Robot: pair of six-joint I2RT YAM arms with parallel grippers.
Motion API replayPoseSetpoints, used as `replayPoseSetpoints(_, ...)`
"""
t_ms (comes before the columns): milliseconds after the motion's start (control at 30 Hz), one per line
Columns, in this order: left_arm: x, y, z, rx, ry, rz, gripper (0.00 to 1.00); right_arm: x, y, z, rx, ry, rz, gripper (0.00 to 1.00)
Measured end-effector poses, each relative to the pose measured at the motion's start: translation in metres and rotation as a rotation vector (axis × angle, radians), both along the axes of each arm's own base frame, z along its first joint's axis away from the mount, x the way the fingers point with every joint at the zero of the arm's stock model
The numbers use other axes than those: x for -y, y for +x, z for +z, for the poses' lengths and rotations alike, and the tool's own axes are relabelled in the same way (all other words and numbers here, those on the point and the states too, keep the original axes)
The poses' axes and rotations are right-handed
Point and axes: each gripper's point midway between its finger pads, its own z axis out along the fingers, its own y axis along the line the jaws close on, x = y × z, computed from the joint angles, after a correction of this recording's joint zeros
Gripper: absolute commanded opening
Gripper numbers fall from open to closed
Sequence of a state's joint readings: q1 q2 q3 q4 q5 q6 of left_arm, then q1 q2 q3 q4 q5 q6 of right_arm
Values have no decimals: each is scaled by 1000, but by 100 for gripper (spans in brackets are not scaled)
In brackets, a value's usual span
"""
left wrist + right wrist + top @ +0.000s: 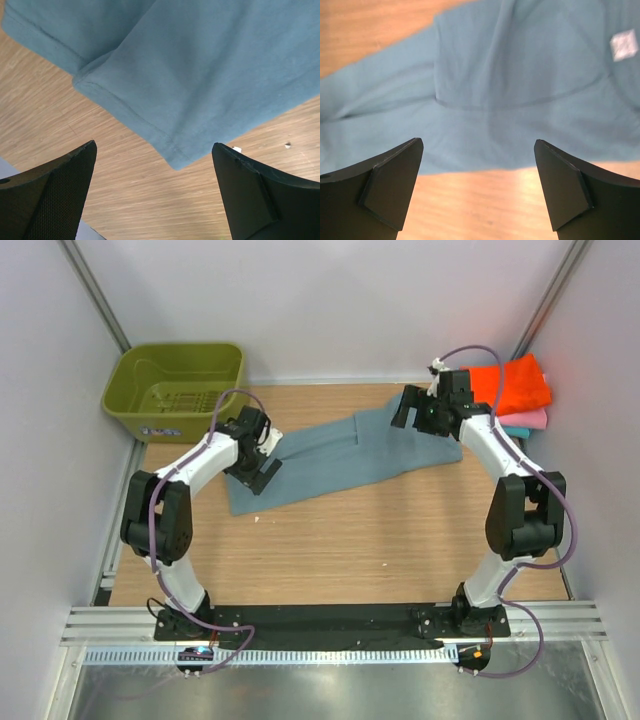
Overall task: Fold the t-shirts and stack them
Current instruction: Fold the tshirt
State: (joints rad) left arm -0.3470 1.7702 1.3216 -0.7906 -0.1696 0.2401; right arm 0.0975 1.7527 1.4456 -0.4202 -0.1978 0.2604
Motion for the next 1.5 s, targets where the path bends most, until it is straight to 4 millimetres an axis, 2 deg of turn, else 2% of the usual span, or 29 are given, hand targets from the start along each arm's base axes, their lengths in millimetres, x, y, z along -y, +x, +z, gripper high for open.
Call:
replayPoseSetpoints(200, -21, -2, -12, -45, -25, 62, 95, -1, -45, -58, -171, 17, 0, 100)
replayPoseSetpoints(267, -27, -7, -19, -63, -21, 73, 93, 3, -53, -70, -205, 17, -11, 100)
replayPoseSetpoints(367, -29, -19, -29, -102, -14, 72, 91, 8, -56, -75, -221, 20, -26, 100)
replayPoseSetpoints(533, -31, -37, -45, -163, -8, 68, 86, 12, -49, -79, -211, 23, -39, 100)
replayPoseSetpoints(667, -32, -49, -57, -210, -6, 69, 79, 12, -41, -99, -247, 17, -42, 100)
replayPoseSetpoints(800, -29, -53, -60, -227, -25, 70, 74, 13, -30, -120, -283, 6, -45, 100)
replayPoseSetpoints(900, -27, -55, -61, -234, -40, 76, 64, 12, -17, -123, -278, 4, -46, 100)
replayPoseSetpoints(933, -25, -56, -62, -238, -47, 78, 56, 12, -13, -123, -273, 5, -46, 100)
replayPoseSetpoints(1067, -18, -61, -64, -260, -90, 72, 42, 12, 5, -118, -241, 4, -46, 100)
replayPoseSetpoints(1167, -18, -66, -63, -270, -96, 65, 24, 13, 13, -116, -225, -5, -47, 100)
replayPoseSetpoints(1200, -17, -70, -63, -276, -103, 63, 18, 13, 15, -116, -222, -8, -50, 100)
replayPoseSetpoints(1300, -15, -87, -63, -324, -123, 39, 13, 15, 21, -119, -217, -22, -49, 100)
replayPoseSetpoints(1400, -11, -108, -63, -402, -149, 16, 11, 15, 25, -126, -223, -30, -44, 100)
replayPoseSetpoints(1500, -2, -131, -62, -486, -164, -46, 11, 14, 34, -125, -212, -31, -40, 100)
